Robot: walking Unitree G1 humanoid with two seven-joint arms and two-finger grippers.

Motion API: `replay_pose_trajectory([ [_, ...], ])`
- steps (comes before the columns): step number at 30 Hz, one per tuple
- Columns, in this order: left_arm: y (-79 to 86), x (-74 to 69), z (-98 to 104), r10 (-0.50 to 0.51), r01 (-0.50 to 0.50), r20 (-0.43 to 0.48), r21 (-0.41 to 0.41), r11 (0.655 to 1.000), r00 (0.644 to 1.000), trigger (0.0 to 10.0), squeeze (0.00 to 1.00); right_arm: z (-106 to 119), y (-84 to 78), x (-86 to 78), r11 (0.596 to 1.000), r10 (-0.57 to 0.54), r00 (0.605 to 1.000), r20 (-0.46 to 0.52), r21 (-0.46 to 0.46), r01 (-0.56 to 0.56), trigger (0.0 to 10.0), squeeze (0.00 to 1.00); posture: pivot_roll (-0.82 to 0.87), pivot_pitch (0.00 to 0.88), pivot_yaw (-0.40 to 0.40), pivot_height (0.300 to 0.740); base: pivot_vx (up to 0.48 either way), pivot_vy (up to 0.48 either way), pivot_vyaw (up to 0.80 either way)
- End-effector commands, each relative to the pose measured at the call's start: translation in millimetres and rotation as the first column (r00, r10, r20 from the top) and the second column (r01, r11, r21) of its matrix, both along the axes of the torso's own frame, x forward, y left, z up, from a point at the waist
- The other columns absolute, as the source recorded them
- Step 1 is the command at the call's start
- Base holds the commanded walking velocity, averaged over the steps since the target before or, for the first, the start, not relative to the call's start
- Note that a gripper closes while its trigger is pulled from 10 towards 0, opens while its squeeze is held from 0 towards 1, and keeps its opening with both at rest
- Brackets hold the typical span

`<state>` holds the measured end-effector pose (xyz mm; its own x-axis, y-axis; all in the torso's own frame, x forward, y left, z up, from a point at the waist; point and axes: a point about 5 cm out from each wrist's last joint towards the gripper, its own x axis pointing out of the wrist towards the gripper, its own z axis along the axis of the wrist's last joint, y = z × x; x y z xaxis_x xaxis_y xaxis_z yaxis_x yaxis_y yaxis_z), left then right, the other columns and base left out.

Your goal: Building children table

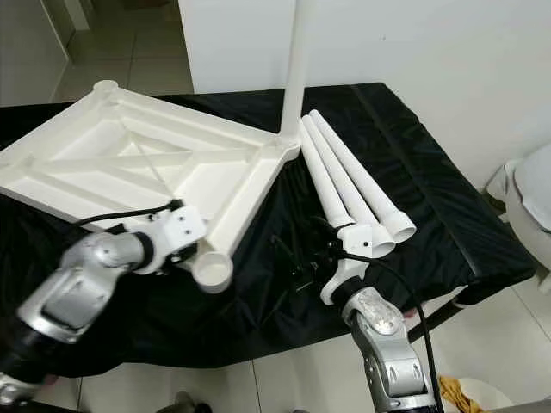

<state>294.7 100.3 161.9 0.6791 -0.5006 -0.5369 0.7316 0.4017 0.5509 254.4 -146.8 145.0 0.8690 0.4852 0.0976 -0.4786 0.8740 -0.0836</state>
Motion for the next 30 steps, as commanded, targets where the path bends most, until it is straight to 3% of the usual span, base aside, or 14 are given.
replay_pose_trajectory([
  [1, -11.7, 0.2, 3, -0.036, 0.036, 0.012, -0.007, 0.999, 0.999, 10.0, 0.0, -2, -5.1, 0.7, 0.999, -0.046, 0.998, -0.038, 0.011, 0.046, 10.0, 0.0, -0.12, 0.082, 0.026, 0.74, 0.0, 0.0, 0.0],
  [5, -18.0, 1.1, 4, -0.049, 0.049, 0.022, -0.011, 0.999, 0.999, 10.0, 0.0, -4, -8.5, 5.6, 0.994, -0.109, 0.992, -0.06, 0.015, 0.11, 10.0, 0.0, -0.11, 0.082, 0.026, 0.74, 0.0, 0.0, 0.0],
  [16, -24.7, 13.4, 8, -0.02, 0.02, 0.07, 0.001, 1.0, 0.997, 10.0, 0.0, -4, -6.1, 6.8, 0.995, -0.097, 0.993, -0.07, 0.019, 0.098, 10.0, 0.0, -0.11, 0.081, 0.027, 0.74, 0.0, 0.0, 0.0],
  [25, -12.1, 18.5, -1, -0.006, 0.002, 0.055, 0.06, 0.998, 0.998, 10.0, 0.0, -2, -7.3, 5.6, 0.994, -0.104, 0.992, -0.071, 0.014, 0.105, 10.0, 0.0, -0.12, 0.082, 0.033, 0.74, 0.0, 0.0, 0.0],
  [30, -1.7, 22.5, 3, 0.017, -0.021, 0.064, 0.052, 0.998, 0.998, 10.0, 0.0, -3, -8.0, 4.5, 0.994, -0.105, 0.992, -0.066, 0.009, 0.106, 10.0, 0.0, -0.12, 0.081, 0.036, 0.74, 0.0, 0.0, 0.0],
])
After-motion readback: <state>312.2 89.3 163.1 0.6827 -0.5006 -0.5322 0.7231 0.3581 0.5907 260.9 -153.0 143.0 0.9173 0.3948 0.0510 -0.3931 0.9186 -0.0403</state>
